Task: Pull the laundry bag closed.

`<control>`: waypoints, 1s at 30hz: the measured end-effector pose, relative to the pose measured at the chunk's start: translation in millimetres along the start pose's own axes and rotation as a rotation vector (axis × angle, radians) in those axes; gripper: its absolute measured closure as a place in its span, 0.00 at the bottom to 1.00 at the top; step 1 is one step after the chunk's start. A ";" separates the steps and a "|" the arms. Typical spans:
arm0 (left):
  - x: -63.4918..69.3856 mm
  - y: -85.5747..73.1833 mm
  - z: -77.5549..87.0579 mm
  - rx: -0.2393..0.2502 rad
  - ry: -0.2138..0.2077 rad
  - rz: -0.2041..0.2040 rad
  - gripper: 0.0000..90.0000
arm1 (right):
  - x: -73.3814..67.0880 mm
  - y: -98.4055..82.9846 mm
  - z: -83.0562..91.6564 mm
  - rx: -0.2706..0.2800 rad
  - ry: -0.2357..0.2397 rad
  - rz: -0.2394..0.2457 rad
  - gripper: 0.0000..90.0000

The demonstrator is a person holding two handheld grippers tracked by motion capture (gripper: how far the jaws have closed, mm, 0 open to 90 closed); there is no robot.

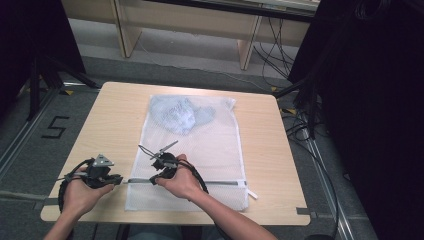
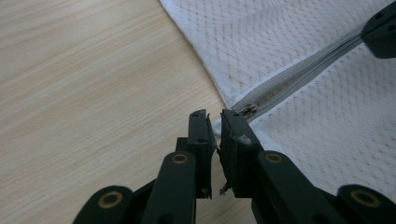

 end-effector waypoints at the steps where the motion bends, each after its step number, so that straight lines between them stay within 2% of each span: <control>1: 0.7 0.1 0.0 -0.004 -0.003 -0.002 0.90 | -1.7 1.4 -0.7 -0.003 0.001 -0.007 1.00; 3: 1.9 1.7 -1.6 0.017 -0.004 -0.011 0.89 | -3.7 5.3 -2.2 0.003 0.009 0.006 1.00; 6: 3.7 1.0 -2.2 0.000 -0.020 -0.015 0.87 | -6.1 10.0 -3.5 0.003 -0.003 0.003 1.00; 9: 4.2 1.0 -2.7 -0.004 -0.020 -0.035 0.85 | -6.8 12.1 -5.3 0.001 -0.005 -0.003 1.00; 11: 5.2 1.3 -3.6 0.001 -0.022 -0.032 0.84 | -7.4 13.8 -7.4 0.004 -0.002 -0.006 1.00; 12: 4.7 1.3 -3.2 -0.006 -0.027 -0.052 0.84 | -8.2 15.4 -8.3 0.012 0.005 0.006 1.00; 14: 5.5 1.3 -3.8 -0.006 -0.026 -0.055 0.84 | -9.5 16.1 -9.7 0.010 -0.004 -0.002 1.00; 16: 6.1 1.1 -4.3 -0.005 -0.029 -0.057 0.83 | -10.3 16.0 -10.2 0.011 -0.002 0.013 1.00; 20: 5.6 1.2 -3.9 -0.006 -0.031 -0.093 0.81 | -10.2 16.0 -8.0 0.026 -0.002 0.037 1.00; 21: 5.7 1.7 -4.1 -0.005 -0.031 -0.099 0.81 | -11.7 15.2 -7.1 0.019 0.004 0.014 1.00; 22: 6.4 1.8 -4.6 -0.006 -0.037 -0.097 0.81 | -8.2 15.8 -7.9 0.026 -0.004 0.036 1.00; 23: 5.4 2.6 -4.2 -0.006 -0.031 -0.122 0.80 | -7.3 16.0 -7.4 0.031 -0.007 0.040 1.00; 25: 4.6 3.5 -4.9 -0.009 -0.031 -0.147 0.81 | -6.8 15.3 -7.5 0.025 0.000 0.023 1.00; 27: 3.8 4.2 -5.5 -0.012 -0.035 -0.162 0.81 | -4.7 16.0 -8.4 0.035 -0.005 0.040 1.00; 28: 3.3 4.5 -5.4 -0.012 -0.038 -0.168 0.81 | -5.0 15.1 -9.1 0.029 -0.009 0.019 1.00; 29: 3.2 5.2 -5.5 -0.001 -0.044 -0.173 0.80 | -3.3 16.2 -10.6 0.036 -0.012 0.050 1.00; 30: 2.6 4.9 -5.2 -0.005 -0.048 -0.181 0.80 | -4.2 16.4 -10.9 0.036 -0.006 0.049 1.00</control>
Point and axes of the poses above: each handheld gripper's, and its own axes: z roughly backward along the jaws, y roughly out of its top, x roughly to its right, the point moved 8 cm from there along -z, roughly forward along the jaws, and after that the axes turned 2 degrees about -z, right-handed, at the moved point
